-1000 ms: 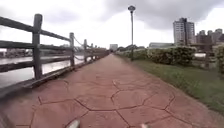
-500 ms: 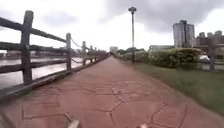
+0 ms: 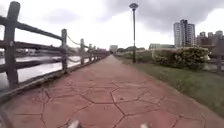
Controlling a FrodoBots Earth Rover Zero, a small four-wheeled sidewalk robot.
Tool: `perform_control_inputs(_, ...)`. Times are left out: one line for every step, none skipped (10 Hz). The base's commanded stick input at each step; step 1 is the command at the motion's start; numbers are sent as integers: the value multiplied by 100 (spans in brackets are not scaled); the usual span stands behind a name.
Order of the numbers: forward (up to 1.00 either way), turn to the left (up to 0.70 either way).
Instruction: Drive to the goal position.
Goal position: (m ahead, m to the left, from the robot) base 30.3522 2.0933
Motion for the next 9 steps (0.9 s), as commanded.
perform_control_inputs(70, 0)
perform_control_inputs(70, 0)
perform_control_inputs(70, 0)
perform_control_inputs(70, 0)
perform_control_inputs(70, 0)
perform_control_inputs(70, 0)
perform_control_inputs(70, -2)
perform_control_inputs(70, -7)
perform_control_inputs(70, -16)
